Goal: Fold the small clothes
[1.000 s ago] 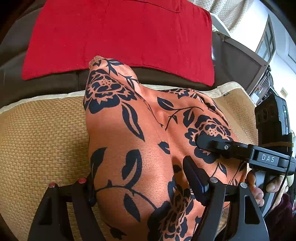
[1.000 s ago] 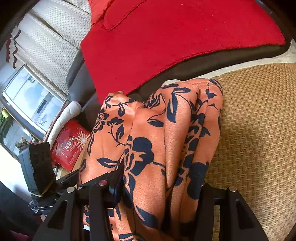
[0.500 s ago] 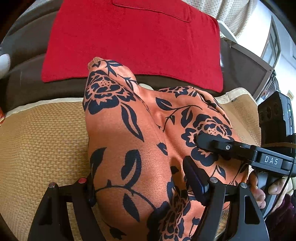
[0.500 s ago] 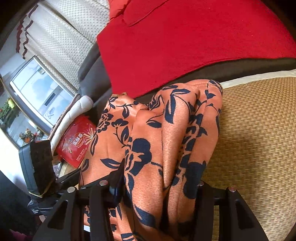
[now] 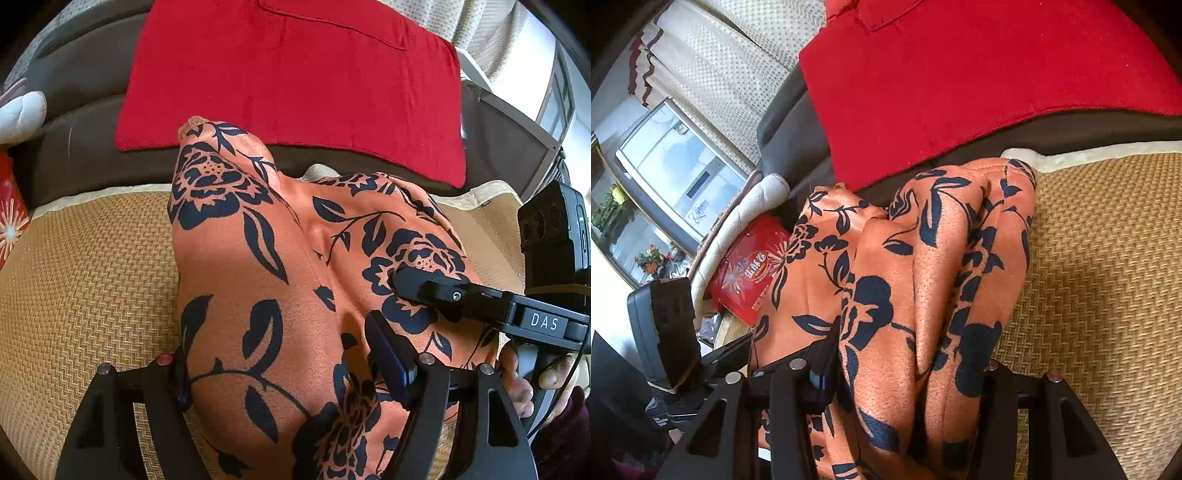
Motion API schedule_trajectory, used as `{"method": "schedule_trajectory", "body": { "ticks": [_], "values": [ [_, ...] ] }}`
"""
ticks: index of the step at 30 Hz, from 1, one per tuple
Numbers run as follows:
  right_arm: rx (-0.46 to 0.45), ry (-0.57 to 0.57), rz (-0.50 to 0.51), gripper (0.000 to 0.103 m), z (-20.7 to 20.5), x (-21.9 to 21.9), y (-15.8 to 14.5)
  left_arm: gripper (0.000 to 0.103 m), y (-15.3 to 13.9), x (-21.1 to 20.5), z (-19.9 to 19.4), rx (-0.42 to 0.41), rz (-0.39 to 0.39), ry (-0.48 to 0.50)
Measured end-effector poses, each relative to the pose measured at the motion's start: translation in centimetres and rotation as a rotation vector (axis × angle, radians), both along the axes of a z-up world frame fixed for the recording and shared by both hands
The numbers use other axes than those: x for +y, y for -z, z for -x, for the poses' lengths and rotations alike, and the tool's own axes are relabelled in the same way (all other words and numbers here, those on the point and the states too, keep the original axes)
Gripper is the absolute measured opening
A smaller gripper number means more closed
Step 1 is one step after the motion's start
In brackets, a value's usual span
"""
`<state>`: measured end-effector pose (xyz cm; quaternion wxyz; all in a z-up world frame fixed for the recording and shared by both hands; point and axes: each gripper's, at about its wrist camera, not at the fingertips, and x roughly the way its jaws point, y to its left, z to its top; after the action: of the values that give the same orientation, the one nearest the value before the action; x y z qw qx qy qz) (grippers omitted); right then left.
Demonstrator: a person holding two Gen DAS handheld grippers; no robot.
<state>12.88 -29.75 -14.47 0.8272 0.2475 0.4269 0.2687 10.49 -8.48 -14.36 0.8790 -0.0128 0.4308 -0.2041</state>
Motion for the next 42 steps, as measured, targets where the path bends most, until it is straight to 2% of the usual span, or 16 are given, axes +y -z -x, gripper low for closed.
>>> {"method": "schedule_trajectory", "body": {
  "ticks": [12, 19, 26, 36, 38, 40, 42],
  "values": [
    [0.052, -0.013, 0.046, 0.052, -0.9, 1.0, 0.7, 0.077, 0.2, -2.1, 1.6, 0.037, -0.028, -0.007],
    [0.091, -0.008, 0.073, 0.052, -1.4, 1.1, 1.5, 0.077, 1.1, -3.7, 1.7, 0.075, -0.072, -0.023],
    [0.132, 0.004, 0.064, 0.051, -1.8, 0.7, 2.4, 0.078, 1.5, -4.5, 1.0, 0.111, -0.087, -0.04],
    [0.155, 0.034, 0.037, 0.054, -1.6, 0.0, 2.9, 0.081, 1.9, -4.2, 0.7, 0.118, -0.089, -0.056],
    [0.158, 0.043, 0.034, 0.057, -1.3, -0.2, 2.9, 0.081, 2.6, -3.4, 0.6, 0.118, -0.093, -0.061],
    [0.175, 0.07, 0.057, 0.068, -0.7, -0.6, 2.9, 0.081, 2.6, -3.6, 1.0, 0.116, -0.098, -0.066],
    [0.183, 0.079, 0.044, 0.068, -0.1, -1.1, 3.0, 0.081, 3.5, -2.7, -0.1, 0.11, -0.105, -0.07]
  ]
}}
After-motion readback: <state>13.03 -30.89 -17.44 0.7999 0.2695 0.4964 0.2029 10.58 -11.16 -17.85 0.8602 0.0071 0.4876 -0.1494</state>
